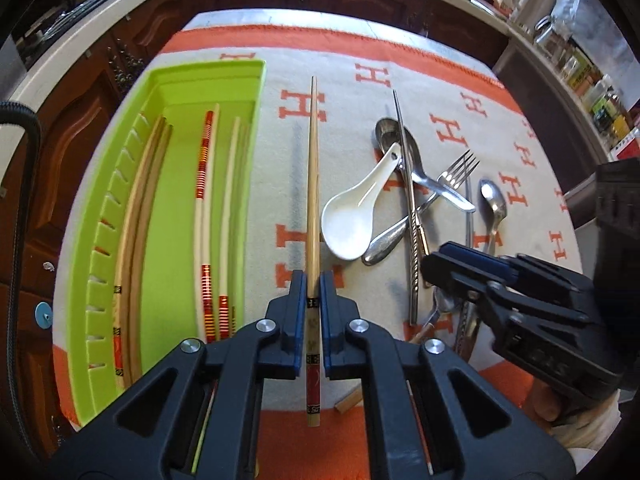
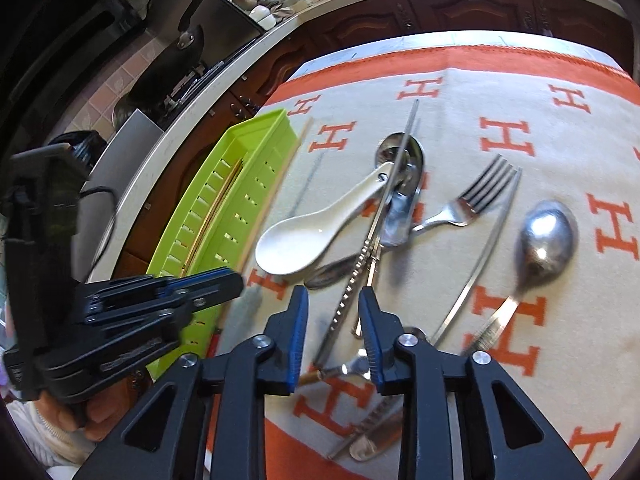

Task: Organize utensils
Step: 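Carry the wooden chopstick into the tray with left tool while right tool grasps metal chopstick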

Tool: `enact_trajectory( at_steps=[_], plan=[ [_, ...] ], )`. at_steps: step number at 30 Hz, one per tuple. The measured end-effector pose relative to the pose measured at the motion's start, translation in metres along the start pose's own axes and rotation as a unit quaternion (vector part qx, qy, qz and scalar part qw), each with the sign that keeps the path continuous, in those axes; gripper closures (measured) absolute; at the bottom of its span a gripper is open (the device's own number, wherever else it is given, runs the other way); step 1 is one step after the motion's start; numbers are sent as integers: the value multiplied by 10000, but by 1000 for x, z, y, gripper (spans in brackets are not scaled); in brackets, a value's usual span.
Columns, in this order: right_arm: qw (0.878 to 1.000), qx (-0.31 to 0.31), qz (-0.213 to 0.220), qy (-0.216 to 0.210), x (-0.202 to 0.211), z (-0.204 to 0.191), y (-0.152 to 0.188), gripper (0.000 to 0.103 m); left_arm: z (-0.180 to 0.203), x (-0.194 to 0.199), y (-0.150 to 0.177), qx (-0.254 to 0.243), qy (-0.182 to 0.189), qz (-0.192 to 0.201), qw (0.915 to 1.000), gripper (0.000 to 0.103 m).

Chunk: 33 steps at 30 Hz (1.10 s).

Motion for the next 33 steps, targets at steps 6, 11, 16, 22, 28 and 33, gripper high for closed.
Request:
enact_trajectory(
  at_steps=[6, 11, 16, 22, 28, 33],
  plan=[
    [9996, 47, -138, 224, -16, -8, -6, 82, -17, 38, 2, 172, 44, 453, 9988, 99],
    [9980, 52, -212, 597, -26, -12, -10, 82, -41, 56, -1, 398, 12, 693, 9968, 99],
    [9956, 107, -220, 903, -35, -16, -12, 82, -64, 60, 2, 548, -97, 783, 9954, 99],
    [9912, 226, -142, 1294, -42, -27, -14, 82, -86, 50, 11, 691, -196, 677, 9951, 99],
    [9916, -55, -74, 1290, -40, -21, -16, 94, -96, 32, 23, 740, -136, 441, 9962, 99],
    [9952, -413, -22, 891, -33, -12, -17, 97, -97, 18, 30, 786, -154, 269, 9964, 99]
  ],
)
Point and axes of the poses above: each gripper's, at about its wrist camera, not at the fingertips, and x roughly against the way its jaws point, z to its right, y to its underside, the point moved 1 cm from there along -x, roughly the way its jaws point, and after that the axes turned 9 degrees about -x, right-handed, at the moved point
